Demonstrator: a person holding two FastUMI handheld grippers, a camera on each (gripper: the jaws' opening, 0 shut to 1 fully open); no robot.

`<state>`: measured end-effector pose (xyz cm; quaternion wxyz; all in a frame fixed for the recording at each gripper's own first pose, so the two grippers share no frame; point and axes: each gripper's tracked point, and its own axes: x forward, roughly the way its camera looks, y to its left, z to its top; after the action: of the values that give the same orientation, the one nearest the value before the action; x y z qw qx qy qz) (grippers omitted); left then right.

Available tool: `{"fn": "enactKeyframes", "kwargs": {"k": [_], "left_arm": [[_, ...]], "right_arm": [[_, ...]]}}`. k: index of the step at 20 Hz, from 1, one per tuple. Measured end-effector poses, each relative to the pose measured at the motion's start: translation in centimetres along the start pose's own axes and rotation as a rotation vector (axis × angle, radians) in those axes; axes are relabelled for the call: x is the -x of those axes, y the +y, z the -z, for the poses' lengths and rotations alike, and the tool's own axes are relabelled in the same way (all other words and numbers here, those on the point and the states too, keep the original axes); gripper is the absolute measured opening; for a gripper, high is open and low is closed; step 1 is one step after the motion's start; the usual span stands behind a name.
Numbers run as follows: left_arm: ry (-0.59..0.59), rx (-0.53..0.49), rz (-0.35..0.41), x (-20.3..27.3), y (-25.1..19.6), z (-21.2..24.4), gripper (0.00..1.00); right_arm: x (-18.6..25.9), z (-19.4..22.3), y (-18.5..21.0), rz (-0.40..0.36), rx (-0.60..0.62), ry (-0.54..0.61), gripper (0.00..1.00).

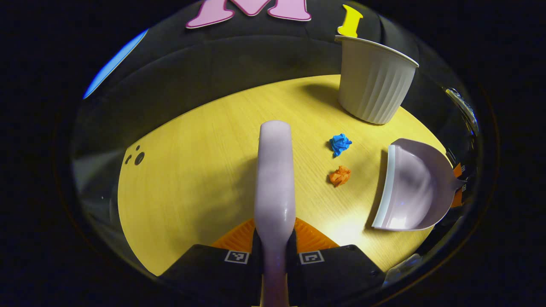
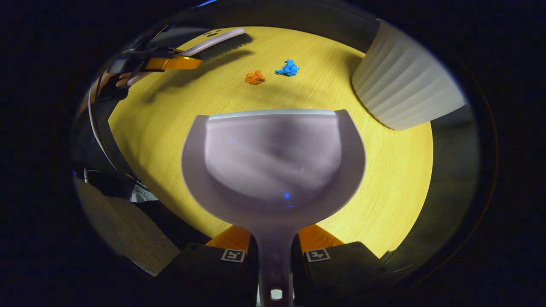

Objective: Pick up the small broom and dustpan from the desktop, sweep the trash into the dustpan with the broom, and then empty the trash into the garbage bin.

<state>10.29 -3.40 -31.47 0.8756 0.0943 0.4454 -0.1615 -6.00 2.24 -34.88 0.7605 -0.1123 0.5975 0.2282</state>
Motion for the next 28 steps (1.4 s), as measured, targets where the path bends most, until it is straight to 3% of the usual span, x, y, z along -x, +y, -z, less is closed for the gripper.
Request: {"fn": "enactKeyframes", "kwargs": {"k": [1, 6, 7, 11, 18, 22, 27, 28], "left_arm": [[0.004, -0.01, 0.007, -0.7, -0.4, -0.6, 0.28], [0.023, -0.05, 0.032, -3.8, -2.3, -2.4, 0.27], [0.029, -0.061, 0.04, -4.4, -2.6, -2.5, 0.28], [0.057, -0.112, 0.091, -5.9, -4.5, -2.7, 0.27], [0.072, -0.212, 0.255, -5.9, -8.7, -2.3, 0.27], [0.098, -0.237, 0.367, -4.7, -12.2, -1.6, 0.3], [0.144, -0.253, 0.459, -3.0, -15.7, -0.7, 0.27], [0.155, -0.254, 0.473, -2.6, -16.0, -0.5, 0.27]], "right_arm": [[0.0, -0.1, -0.2, 0.001, 0.002, 0.004, 0.37], [-0.4, -0.6, -0.4, -0.009, -0.009, 0.01, 0.33], [-0.6, -0.6, -0.4, -0.009, -0.008, 0.012, 0.37], [-0.9, -0.7, -0.7, -0.015, 0.001, 0.019, 0.37], [-1.1, -1.1, -1.5, -0.024, -0.004, 0.016, 0.36], [-1.1, -0.7, -1.6, -0.028, 0.008, 0.004, 0.36], [-1.5, -0.5, -1.6, -0.031, 0.002, -0.02, 0.37], [-1.7, -0.5, -1.6, -0.029, 0.002, -0.029, 0.41]]}}
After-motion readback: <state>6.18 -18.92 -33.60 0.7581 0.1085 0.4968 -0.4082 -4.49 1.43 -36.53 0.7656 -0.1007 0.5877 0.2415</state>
